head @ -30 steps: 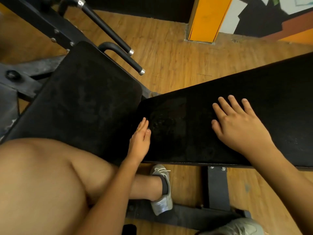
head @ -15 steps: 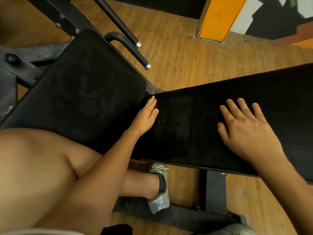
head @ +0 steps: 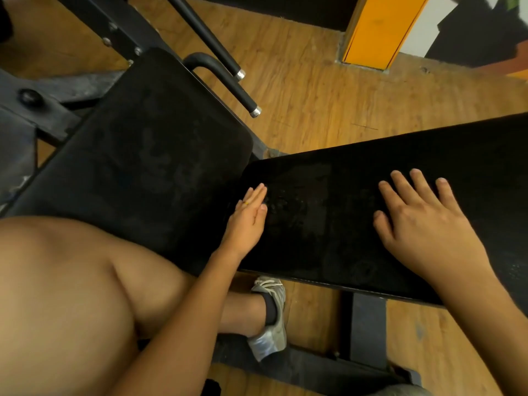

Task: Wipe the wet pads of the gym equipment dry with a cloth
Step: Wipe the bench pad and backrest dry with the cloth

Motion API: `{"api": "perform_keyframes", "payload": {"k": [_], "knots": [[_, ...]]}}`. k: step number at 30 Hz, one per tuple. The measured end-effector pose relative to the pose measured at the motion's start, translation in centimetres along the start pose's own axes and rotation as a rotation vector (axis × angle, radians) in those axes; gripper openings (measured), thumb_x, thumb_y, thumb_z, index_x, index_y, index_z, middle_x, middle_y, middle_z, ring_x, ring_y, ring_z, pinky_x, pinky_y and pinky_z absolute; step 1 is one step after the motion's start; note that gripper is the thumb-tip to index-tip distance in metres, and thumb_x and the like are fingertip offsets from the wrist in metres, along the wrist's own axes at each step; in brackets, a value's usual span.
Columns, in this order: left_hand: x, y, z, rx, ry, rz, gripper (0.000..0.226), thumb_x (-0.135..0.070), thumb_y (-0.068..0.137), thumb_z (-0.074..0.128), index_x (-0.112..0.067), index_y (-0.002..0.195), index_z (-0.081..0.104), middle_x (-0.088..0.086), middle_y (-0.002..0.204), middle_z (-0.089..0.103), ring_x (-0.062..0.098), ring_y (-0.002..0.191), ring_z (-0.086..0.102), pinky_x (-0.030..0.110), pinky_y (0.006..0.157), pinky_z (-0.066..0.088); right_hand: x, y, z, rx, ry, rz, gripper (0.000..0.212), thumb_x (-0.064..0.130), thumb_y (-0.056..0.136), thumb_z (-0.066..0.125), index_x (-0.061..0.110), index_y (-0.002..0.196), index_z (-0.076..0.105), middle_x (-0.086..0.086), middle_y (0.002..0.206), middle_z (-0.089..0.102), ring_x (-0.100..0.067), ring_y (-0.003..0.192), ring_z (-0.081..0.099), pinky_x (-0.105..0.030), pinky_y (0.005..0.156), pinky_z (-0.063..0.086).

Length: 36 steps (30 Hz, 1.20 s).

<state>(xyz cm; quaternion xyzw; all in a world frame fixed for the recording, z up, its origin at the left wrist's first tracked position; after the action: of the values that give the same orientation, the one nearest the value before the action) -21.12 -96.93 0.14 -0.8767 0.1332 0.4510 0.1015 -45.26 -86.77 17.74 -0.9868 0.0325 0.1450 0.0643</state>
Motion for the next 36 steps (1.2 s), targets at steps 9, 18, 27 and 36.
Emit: {"api": "perform_keyframes", "payload": {"k": [9,18,27,36], "knots": [[-0.6,8.7,-0.4,0.098,0.0,-0.044,0.047,-0.025,0.11,0.035,-0.018,0.156,0.035,-0.007,0.164,0.028,0.01,0.154,0.012,0.031,0.125,0.01,0.1,0.1,-0.3,-0.015,0.017,0.031,0.061,0.044,0.103,0.025,0.014,0.156,0.034,-0.014,0.163,0.029,-0.033,0.153,0.018,-0.054,0.124,0.014],[-0.5,-1.4,-0.2,0.053,-0.012,-0.053,0.045,-0.021,0.109,0.038,-0.02,0.154,0.039,-0.008,0.162,0.032,0.006,0.152,0.018,0.022,0.119,0.015,0.1,-0.1,-0.9,0.013,0.063,0.041,0.063,0.045,0.102,0.029,0.016,0.158,0.03,-0.011,0.166,0.024,-0.03,0.155,0.013,-0.052,0.125,0.01],[-2.1,-9.3,0.9,-0.031,0.035,-0.081,0.046,-0.023,0.109,0.039,-0.019,0.154,0.038,-0.013,0.161,0.03,-0.003,0.149,0.011,0.016,0.119,0.012,0.1,-0.1,-0.8,0.007,0.083,0.063,0.062,0.046,0.103,0.031,0.018,0.158,0.029,-0.009,0.166,0.022,-0.029,0.155,0.011,-0.051,0.126,0.008],[-13.6,-10.1,4.8,0.089,0.041,0.157,0.05,-0.027,0.111,0.029,-0.016,0.159,0.026,-0.009,0.167,0.016,0.0,0.152,0.002,0.02,0.119,0.009,0.2,-0.2,-1.2,0.004,0.098,0.068,0.062,0.044,0.102,0.032,0.017,0.158,0.028,-0.009,0.166,0.021,-0.029,0.155,0.011,-0.051,0.126,0.008]]}}
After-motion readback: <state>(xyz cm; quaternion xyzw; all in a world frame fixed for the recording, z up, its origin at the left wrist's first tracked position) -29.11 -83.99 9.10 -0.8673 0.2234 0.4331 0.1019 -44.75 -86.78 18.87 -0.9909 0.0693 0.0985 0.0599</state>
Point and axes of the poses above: each hand's wrist, its own y-axis towards the middle knuckle, its own z-axis out of the palm, x = y × z, the point moved 7 cm from there along y, towards the middle knuckle
